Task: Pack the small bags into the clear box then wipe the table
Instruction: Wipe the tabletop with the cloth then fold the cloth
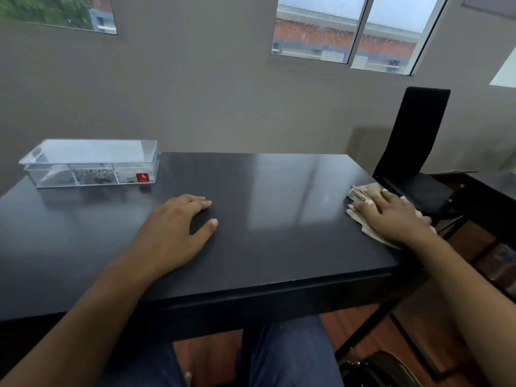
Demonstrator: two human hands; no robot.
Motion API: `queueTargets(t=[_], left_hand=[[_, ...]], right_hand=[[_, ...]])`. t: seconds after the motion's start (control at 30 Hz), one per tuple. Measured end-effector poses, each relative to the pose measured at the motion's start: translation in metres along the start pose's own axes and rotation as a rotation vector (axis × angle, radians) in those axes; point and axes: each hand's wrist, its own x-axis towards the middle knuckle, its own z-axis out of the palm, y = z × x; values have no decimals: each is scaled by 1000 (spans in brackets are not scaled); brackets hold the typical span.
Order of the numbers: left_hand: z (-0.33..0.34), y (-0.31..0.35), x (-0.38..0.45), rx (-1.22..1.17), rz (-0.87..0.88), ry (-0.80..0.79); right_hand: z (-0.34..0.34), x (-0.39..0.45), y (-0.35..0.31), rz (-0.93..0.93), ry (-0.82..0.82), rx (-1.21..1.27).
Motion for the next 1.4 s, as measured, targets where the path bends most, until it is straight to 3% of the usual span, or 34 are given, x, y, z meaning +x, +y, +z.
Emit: queueTargets(t=[0.2,0.53,0.83,1.0,1.2,1.4], left_hand=[[-14,-29,-12,54,-33,0],[-12,-30,-11,64,-30,15],[-15,-28,-18,130,-17,-61],[-41,-58,-48,103,42,-134],[-80,-105,-102,109,-118,-107],[-102,-148,-130,165,-305,-13]], right_hand=[[4,64,-67,-36,-37,-84],[43,39,-210,-458,-94,-24],[53,-58,-195,-680,-67,-3],[51,-88,-171,-755,-70,-50],[59,-117,-206,-799,-90,-68],[80,-163,-296,-972,-98,-48]])
